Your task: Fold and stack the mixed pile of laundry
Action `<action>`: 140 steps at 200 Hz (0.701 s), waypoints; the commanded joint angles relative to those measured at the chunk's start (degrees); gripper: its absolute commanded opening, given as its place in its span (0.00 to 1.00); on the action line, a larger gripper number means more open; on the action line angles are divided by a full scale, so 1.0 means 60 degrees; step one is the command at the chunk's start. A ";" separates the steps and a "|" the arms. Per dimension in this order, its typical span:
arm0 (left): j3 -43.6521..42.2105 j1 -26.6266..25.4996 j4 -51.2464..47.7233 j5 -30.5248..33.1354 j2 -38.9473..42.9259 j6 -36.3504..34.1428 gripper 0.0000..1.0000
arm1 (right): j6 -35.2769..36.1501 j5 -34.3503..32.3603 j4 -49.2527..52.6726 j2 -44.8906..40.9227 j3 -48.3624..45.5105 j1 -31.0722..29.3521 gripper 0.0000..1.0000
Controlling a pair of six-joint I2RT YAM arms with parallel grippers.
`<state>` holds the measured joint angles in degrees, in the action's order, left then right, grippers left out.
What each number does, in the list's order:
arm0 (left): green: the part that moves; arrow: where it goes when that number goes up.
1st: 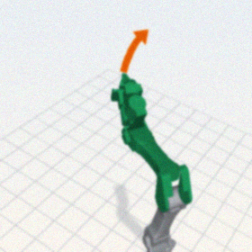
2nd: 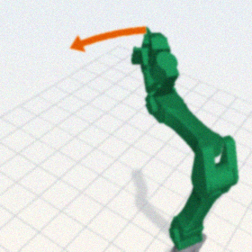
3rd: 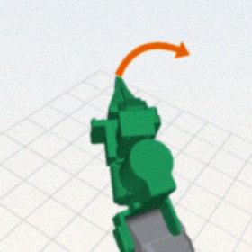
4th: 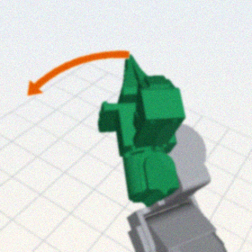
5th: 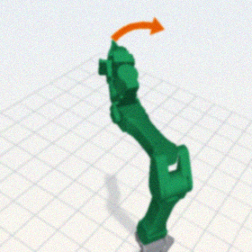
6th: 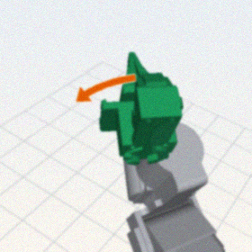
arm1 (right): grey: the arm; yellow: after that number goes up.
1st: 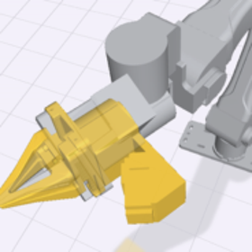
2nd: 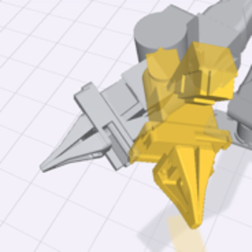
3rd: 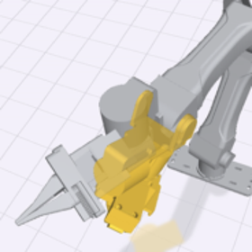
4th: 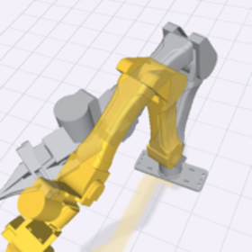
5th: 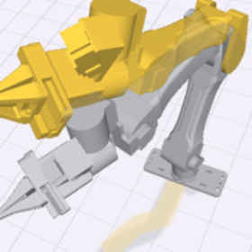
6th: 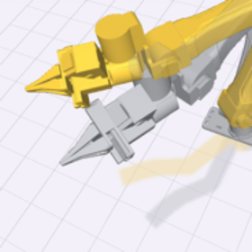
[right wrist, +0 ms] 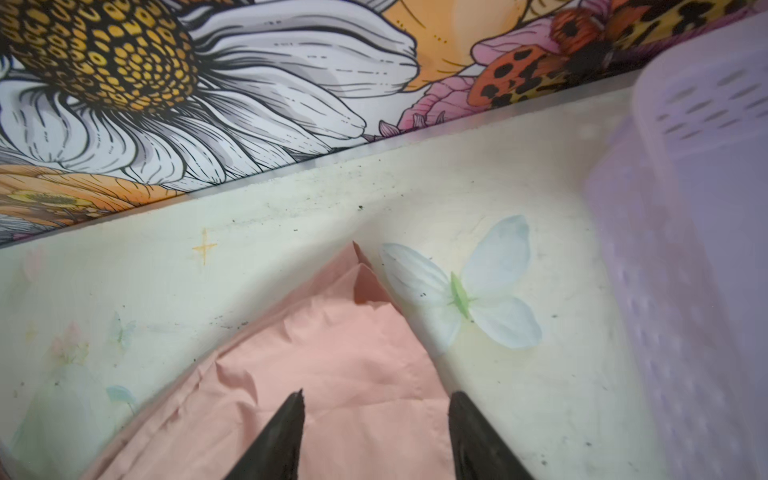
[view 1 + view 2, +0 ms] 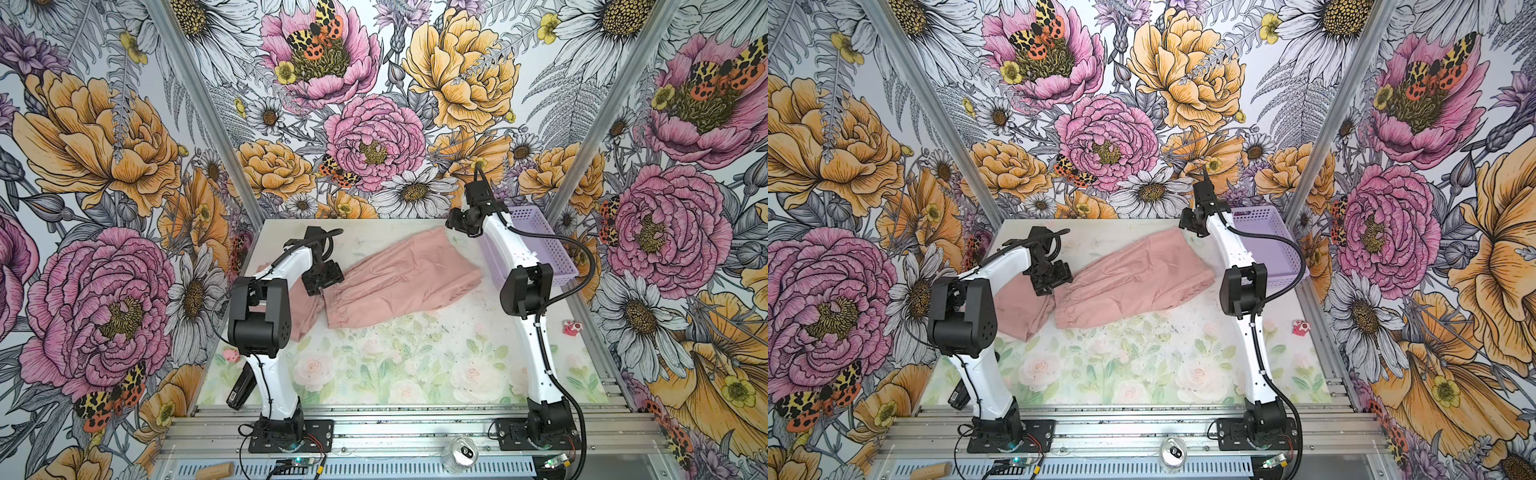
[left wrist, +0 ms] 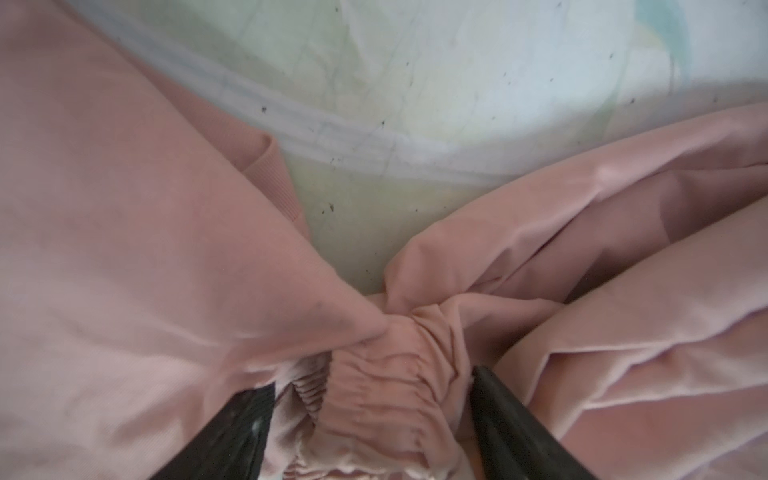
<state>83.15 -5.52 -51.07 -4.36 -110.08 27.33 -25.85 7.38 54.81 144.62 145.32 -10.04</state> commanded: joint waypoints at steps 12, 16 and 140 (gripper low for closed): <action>0.0066 -0.0459 0.0052 0.0278 0.0825 0.0259 0.79 | 0.0298 -0.0428 -0.0170 -0.2238 -0.2592 -0.0062 0.60; 0.0013 -0.0525 0.0034 0.0287 0.0869 0.0285 0.79 | 0.0319 -0.0390 -0.0170 -0.2414 -0.3003 -0.0059 0.59; -0.0182 -0.0606 -0.0892 0.2132 0.2338 0.0015 0.85 | 0.0869 -0.1292 -0.1502 -0.2991 -0.7794 -0.0360 0.58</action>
<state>79.53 -11.09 -54.33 3.42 -99.20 29.30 -21.96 3.57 47.22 125.73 100.22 -11.99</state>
